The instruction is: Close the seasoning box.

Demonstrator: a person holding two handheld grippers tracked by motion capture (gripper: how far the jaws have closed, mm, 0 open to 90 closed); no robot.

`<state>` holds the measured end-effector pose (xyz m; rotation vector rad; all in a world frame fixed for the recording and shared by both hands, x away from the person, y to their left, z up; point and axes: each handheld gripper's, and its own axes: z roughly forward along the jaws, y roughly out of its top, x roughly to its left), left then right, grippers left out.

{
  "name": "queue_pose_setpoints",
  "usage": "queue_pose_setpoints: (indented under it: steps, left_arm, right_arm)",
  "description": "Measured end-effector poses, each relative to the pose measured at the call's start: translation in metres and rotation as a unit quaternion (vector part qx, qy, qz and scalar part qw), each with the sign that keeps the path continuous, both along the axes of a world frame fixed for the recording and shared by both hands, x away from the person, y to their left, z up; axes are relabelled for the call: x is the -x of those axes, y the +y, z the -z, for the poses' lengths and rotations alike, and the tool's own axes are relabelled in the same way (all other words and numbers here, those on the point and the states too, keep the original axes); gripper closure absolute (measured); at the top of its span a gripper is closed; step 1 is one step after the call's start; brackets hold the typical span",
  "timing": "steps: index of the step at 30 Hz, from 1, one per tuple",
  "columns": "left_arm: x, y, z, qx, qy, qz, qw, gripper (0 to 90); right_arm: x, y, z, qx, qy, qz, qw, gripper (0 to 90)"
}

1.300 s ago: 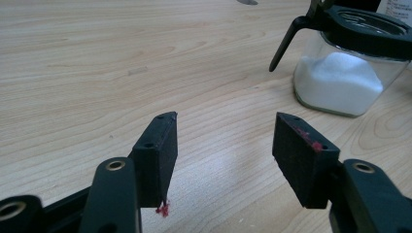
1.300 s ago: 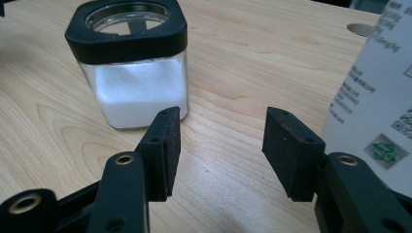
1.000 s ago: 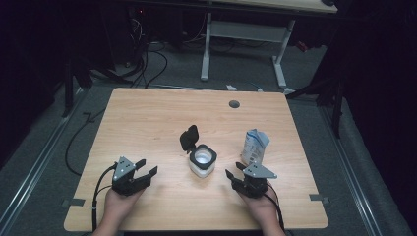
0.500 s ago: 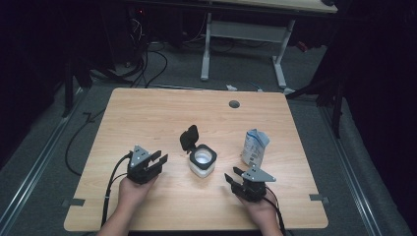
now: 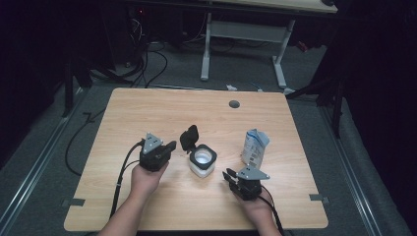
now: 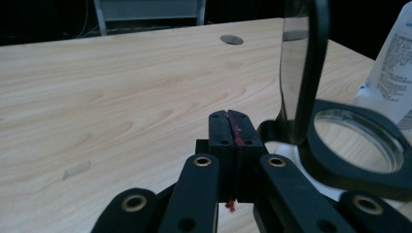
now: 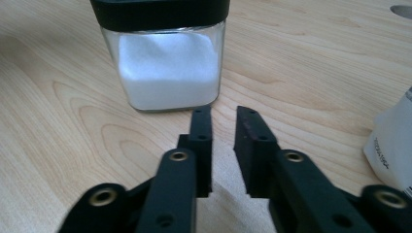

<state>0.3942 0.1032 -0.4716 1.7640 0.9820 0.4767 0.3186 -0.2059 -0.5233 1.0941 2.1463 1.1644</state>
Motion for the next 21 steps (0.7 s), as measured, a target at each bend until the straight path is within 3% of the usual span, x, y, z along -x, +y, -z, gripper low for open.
queue_pose_setpoints:
  steps: [5,21]
  left_arm:
    - [-0.003,-0.007,-0.008,0.014,-0.004,0.007,0.9999,90.0]
    - [0.0,-0.011,-0.01,0.029,0.0,0.016,0.9995,90.0]
  right_arm:
    - [-0.003,0.004,-0.001,0.005,-0.003,-0.002,1.0,90.0]
    - [-0.009,0.021,-0.003,-0.004,-0.009,-0.019,0.9998,90.0]
